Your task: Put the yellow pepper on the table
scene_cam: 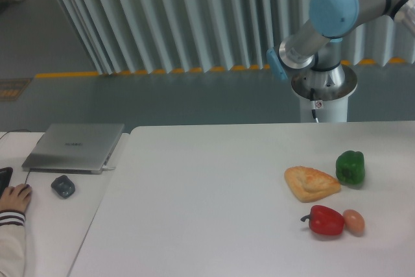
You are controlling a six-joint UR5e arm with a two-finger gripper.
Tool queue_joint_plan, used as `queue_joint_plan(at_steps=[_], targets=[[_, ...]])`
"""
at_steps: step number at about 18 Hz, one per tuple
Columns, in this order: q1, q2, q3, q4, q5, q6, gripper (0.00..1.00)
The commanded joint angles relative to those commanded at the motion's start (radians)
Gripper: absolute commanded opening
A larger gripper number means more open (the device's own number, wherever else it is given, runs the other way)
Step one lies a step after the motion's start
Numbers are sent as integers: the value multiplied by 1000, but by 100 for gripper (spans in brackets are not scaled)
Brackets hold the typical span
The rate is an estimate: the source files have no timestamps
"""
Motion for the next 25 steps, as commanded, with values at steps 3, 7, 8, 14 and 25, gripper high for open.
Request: queue_joint_plan(at_steps=[3,7,8,14,25], targets=[[20,49,-2,-69,-46,-3,66],[17,106,-3,-230,-49,6,66],[15,118,-3,-256,-49,6,66],[-14,224,-43,-405,-115,9,66],[-161,324,-124,-600,-137,9,66]])
